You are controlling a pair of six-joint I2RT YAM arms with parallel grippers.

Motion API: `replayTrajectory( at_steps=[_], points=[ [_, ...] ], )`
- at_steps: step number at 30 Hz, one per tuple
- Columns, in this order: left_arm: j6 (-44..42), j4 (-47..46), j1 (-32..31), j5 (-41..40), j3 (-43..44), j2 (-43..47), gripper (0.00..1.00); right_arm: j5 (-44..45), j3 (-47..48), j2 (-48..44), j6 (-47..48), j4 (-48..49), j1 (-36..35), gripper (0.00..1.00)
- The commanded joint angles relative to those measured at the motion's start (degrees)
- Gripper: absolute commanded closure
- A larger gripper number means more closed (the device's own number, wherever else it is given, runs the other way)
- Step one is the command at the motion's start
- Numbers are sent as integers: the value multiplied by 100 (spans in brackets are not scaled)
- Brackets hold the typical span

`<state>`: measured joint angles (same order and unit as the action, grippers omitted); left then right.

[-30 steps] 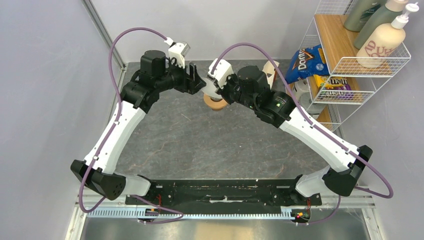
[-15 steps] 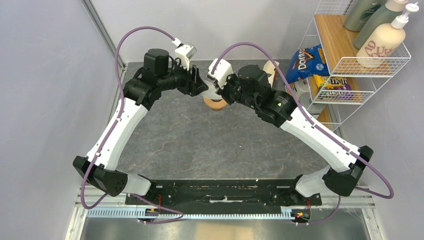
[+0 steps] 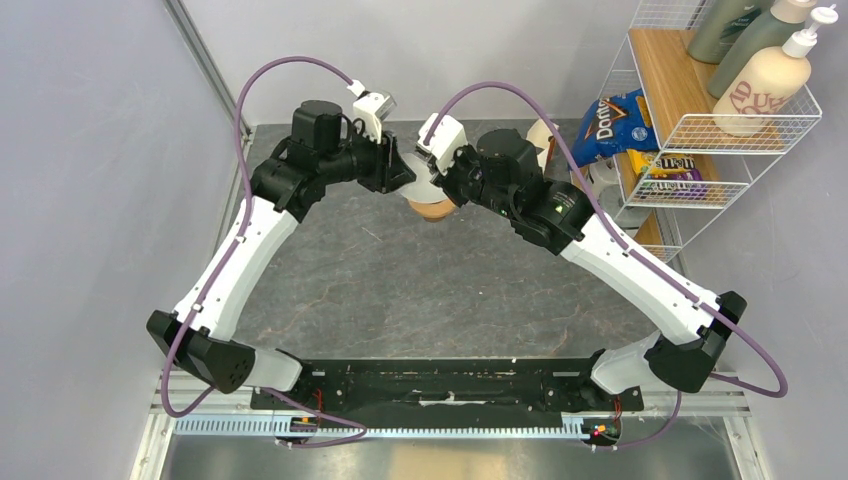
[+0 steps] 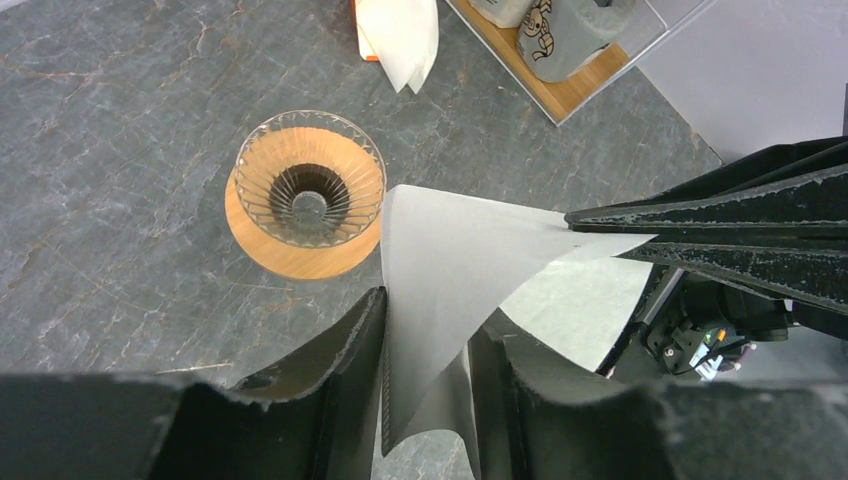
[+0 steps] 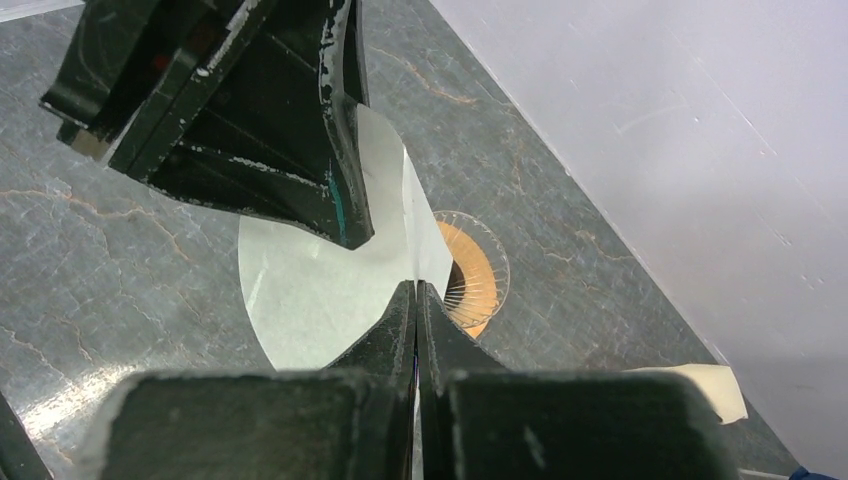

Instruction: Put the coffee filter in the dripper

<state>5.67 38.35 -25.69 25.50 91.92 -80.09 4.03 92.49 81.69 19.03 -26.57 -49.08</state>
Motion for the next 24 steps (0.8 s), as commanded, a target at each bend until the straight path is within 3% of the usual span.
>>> replayTrajectory(
  at_steps=[1,6,7,8,11,13,15,18,24],
  points=[
    [285,-380,-77,-61,-61,97,64,227,215,24,-173,337,-10,100],
    [858,-626,-129,-333,-171,164,97,567,244,108,-388,429,-7,100],
    [1006,-660,-133,-393,-195,177,98,661,265,127,-454,431,-6,100],
    [1196,-738,-136,-481,-253,199,98,771,269,143,-509,420,-6,89],
    [1606,-960,-129,-606,-410,293,98,945,363,165,-980,217,177,71],
    [1824,-1083,-121,-660,-500,333,98,573,386,96,-1535,62,489,55],
    [1983,-1284,-127,-623,-622,395,98,84,312,-8,-1966,-5,754,46],
    [2186,-1487,-122,-589,-699,404,98,-34,297,-21,-2184,-165,847,42],
    [2395,-1716,-142,-517,-647,306,98,-371,380,48,-2340,-156,874,43]
  ],
)
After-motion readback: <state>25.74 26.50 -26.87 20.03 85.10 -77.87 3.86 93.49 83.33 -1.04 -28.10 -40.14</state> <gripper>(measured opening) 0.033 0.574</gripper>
